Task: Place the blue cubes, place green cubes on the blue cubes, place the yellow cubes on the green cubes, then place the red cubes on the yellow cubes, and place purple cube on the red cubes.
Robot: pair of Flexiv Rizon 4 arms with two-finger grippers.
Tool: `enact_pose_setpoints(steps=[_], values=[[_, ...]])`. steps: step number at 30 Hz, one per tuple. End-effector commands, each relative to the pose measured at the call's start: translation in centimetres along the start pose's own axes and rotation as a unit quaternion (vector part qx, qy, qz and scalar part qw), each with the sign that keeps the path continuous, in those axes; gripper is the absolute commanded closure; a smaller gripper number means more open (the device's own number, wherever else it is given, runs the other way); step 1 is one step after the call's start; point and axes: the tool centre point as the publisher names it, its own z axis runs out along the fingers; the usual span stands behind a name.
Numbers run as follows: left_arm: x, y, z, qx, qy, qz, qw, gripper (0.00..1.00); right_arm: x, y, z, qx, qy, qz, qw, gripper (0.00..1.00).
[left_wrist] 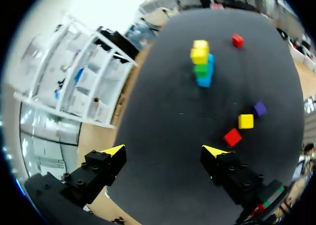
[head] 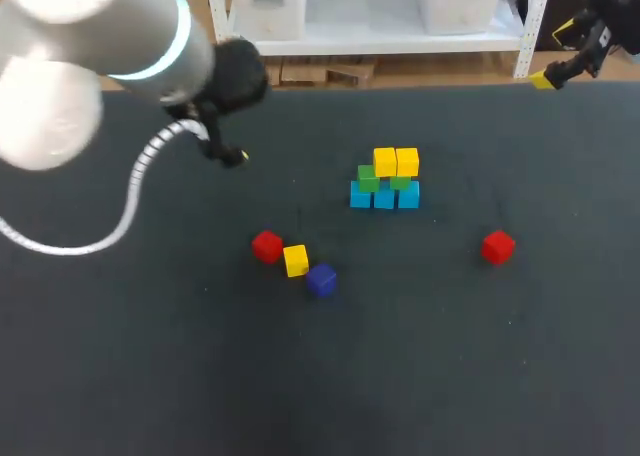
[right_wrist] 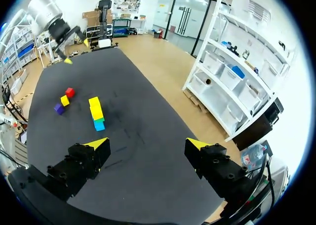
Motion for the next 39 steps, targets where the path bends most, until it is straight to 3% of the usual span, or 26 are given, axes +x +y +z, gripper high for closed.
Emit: enact_pose_setpoints(steps=[1, 4, 11, 19, 24, 31, 39], values=[[-1.9, -1.0, 2.5, 0.086, 0.085, 0.054, 0.991, 0.00, 0.1, -0.1, 0.0, -0.002, -0.002, -0.001, 1.000, 0.00], [-1.9, -2.2, 3.6, 0.114, 0.096, 0.037, 0.988, 0.00, 0.1, -0.1, 0.0, -0.002, -0.002, -0.001, 1.000, 0.00], [-1.8, -4.5, 3.8, 0.132, 0.107, 0.001, 0.985, 0.00, 0.1, -0.1, 0.0, -0.002, -0.002, -0.001, 1.000, 0.00], [-2.6, -7.7, 2.1, 0.157, 0.074, -0.008, 0.985, 0.00, 0.1, -0.1, 0.0, -0.002, -0.002, -0.001, 1.000, 0.00], [-2.6, -9.6, 1.9, 0.172, 0.069, 0.000, 0.983, 0.00, 0.1, -0.1, 0.0, -0.002, -0.002, -0.001, 1.000, 0.00], [-3.3, -13.2, 3.2, 0.239, 0.052, 0.063, 0.968, 0.00, 0.1, -0.1, 0.0, -0.002, -0.002, -0.001, 1.000, 0.00], [-3.0, -13.5, 4.6, 0.259, 0.059, 0.064, 0.962, 0.00, 0.1, -0.1, 0.0, -0.002, -0.002, -0.001, 1.000, 0.00]])
